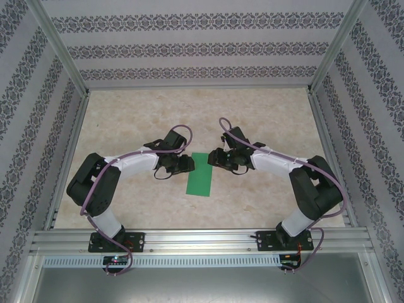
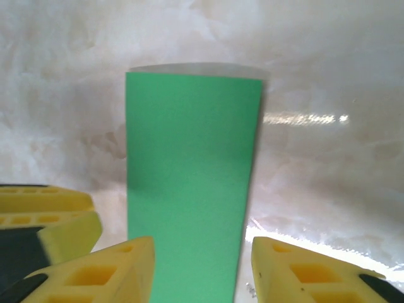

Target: Fold a paper plane with a square sheet of paper (pick it up from the middle)

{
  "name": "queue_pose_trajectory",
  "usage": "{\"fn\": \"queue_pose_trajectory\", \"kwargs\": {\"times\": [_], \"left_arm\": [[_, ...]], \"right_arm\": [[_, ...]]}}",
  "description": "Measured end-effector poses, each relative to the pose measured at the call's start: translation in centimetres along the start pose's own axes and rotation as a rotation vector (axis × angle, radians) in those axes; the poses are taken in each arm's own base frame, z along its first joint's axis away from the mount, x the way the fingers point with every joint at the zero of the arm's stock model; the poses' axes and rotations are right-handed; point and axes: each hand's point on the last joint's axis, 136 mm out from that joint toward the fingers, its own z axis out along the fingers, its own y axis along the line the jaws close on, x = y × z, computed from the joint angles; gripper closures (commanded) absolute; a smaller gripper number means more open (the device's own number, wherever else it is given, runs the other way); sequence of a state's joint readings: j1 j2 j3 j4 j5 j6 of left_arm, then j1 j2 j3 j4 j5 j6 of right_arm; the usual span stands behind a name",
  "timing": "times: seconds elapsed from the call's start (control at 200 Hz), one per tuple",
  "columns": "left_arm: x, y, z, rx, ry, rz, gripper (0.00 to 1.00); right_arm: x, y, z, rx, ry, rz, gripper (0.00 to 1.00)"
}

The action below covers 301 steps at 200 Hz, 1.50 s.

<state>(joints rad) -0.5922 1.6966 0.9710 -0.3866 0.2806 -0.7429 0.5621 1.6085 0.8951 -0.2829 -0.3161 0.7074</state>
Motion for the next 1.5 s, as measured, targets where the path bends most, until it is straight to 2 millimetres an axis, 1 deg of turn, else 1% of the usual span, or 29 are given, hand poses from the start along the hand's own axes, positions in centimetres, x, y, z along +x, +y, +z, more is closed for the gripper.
{"fn": "queue_pose_trajectory", "kwargs": {"times": [0.14, 0.275, 0.445, 0.639, 1.139, 1.504], "left_arm": [[-0.1, 0.6, 0.0, 0.009, 0.01, -0.022, 0.58], [-0.2, 0.3, -0.1, 0.04, 0.02, -0.03, 0.58], [-0.2, -0.1, 0.2, 0.069, 0.032, -0.029, 0.57], [-0.1, -0.1, 0.6, 0.078, 0.047, -0.034, 0.57], [0.7, 0.2, 1.5, 0.084, 0.096, -0.045, 0.54], [1.2, -0.1, 1.7, 0.117, 0.135, -0.052, 0.57]], "right_arm": [[1.5, 0.9, 0.8, -0.028, 0.033, -0.009, 0.58], [2.7, 1.2, 2.1, -0.041, 0.071, -0.006, 0.58], [3.6, 0.5, 3.0, -0.029, 0.101, 0.016, 0.58], [4.3, -0.4, 3.4, -0.016, 0.114, 0.027, 0.58], [4.4, -0.5, 3.7, -0.036, 0.101, 0.038, 0.6], [4.4, -0.5, 3.7, -0.072, 0.093, 0.064, 0.61]]}}
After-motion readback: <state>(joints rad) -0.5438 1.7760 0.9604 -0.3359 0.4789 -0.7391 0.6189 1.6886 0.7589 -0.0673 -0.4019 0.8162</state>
